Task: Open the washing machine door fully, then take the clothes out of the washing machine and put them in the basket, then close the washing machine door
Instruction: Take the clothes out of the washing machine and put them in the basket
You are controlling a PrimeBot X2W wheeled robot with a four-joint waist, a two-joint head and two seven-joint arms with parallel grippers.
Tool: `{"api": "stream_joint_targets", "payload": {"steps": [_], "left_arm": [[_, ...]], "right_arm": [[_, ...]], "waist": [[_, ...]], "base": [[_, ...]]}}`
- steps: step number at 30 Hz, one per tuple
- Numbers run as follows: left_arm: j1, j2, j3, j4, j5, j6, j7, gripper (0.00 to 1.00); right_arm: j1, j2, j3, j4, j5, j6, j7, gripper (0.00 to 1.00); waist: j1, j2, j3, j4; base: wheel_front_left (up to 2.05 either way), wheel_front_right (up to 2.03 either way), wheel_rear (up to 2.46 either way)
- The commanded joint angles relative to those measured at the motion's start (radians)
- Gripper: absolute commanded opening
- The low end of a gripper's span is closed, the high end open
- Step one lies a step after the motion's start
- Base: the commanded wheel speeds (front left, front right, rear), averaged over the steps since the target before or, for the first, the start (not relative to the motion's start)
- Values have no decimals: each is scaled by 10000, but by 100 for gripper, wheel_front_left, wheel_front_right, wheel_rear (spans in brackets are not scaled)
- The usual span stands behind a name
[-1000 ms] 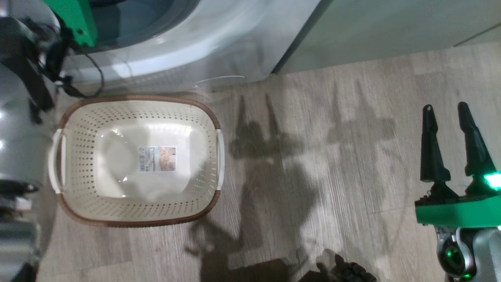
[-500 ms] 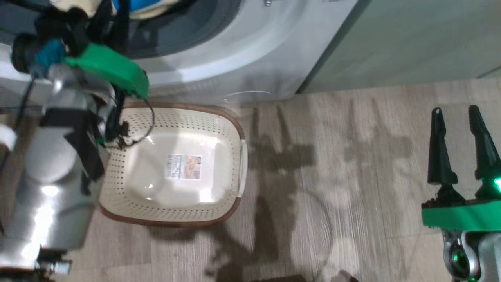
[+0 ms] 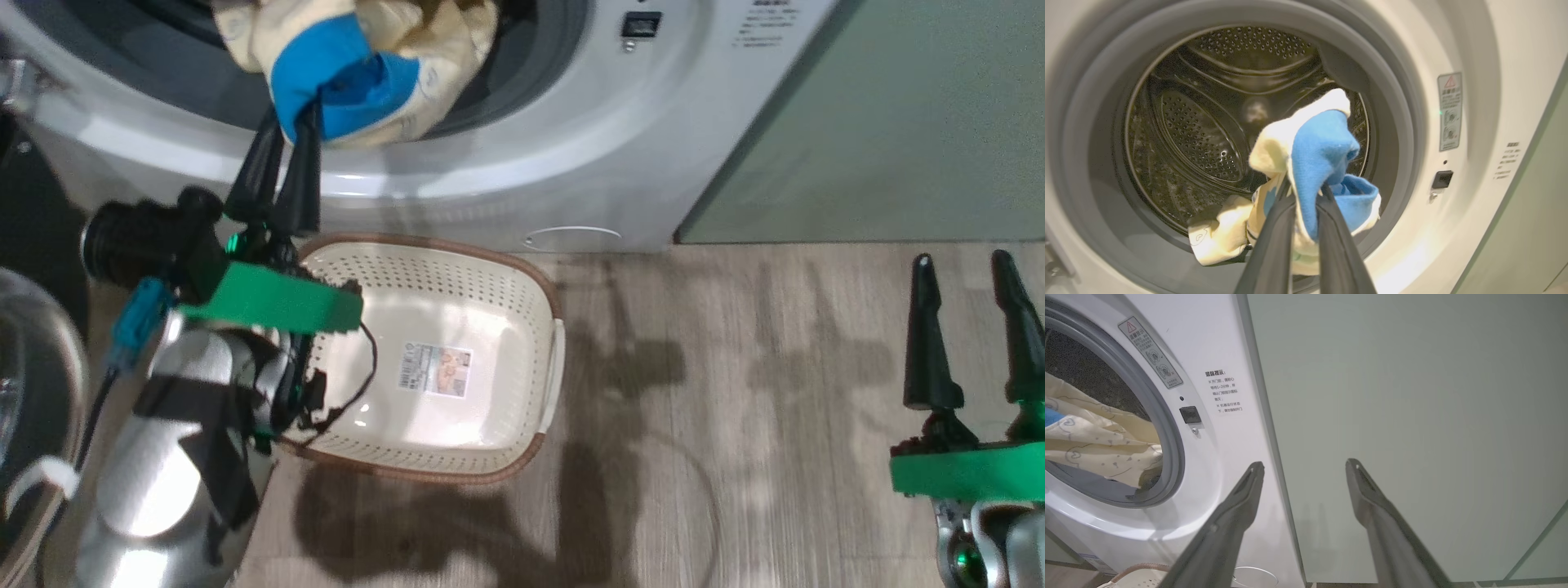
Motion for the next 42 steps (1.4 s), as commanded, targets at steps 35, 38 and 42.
{"api": "stream_joint_targets", "payload": {"steps": [35,38,42], "left_arm": [[1591,-843,-355,3792,-746,-854,-226,0],[469,-1016,-337,5812,-747,-1226,-229,0],[-387,-1147,-438,7527,-743,-1507,-230,0]], "right_arm": [[160,-81,296,-382,54,44,-94,100],[-19,-81,349,-405,116,44,-94,100],[-146,-81,306,-416,187,44,-94,100]], "waist": [[1,-1,-149,422],[1,-1,140,231],[1,-1,412,71]], "base": [[0,0,0],[0,0,0],[0,0,0]]}}
